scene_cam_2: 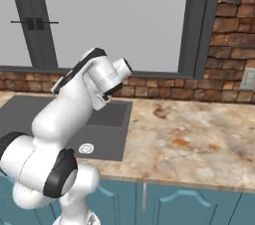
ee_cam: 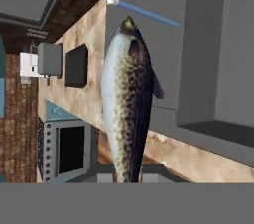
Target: Take the fish out of the fridge, briefly rinse it in the sink, and place it on the tray next to the sink.
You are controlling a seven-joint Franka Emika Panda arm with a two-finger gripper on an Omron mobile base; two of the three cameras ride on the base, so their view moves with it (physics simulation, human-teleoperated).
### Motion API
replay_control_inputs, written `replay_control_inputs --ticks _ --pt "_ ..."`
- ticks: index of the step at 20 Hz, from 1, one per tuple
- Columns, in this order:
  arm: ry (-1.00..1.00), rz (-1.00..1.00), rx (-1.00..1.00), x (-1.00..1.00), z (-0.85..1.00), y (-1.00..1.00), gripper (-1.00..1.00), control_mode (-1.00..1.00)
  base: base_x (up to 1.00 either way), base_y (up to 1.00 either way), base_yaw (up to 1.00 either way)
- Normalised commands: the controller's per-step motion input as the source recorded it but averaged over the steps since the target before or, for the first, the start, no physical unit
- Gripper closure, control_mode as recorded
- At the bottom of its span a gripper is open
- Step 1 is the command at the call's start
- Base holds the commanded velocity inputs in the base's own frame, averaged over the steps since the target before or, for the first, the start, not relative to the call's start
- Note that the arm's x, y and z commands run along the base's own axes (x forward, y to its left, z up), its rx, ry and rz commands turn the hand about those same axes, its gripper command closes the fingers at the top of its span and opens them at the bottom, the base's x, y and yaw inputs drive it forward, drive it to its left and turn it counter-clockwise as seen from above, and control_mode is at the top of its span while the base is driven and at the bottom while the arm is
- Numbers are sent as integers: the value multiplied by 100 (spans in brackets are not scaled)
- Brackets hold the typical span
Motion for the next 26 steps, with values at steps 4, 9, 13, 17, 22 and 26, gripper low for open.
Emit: replay_control_inputs --ticks 4,9,13,17,22,26 --pt "28 23 13 2 -32 25 100 -100 0 0 0" --pt "16 29 1 1 -30 94 100 -100 0 0 0" --pt "6 18 0 0 -15 46 100 -100 0 0 0" --pt "0 10 12 0 -33 12 100 -100 0 0 0" --pt "2 7 12 20 -42 10 100 -100 0 0 0" --pt "0 1 10 64 -14 0 100 -100 0 0 0"
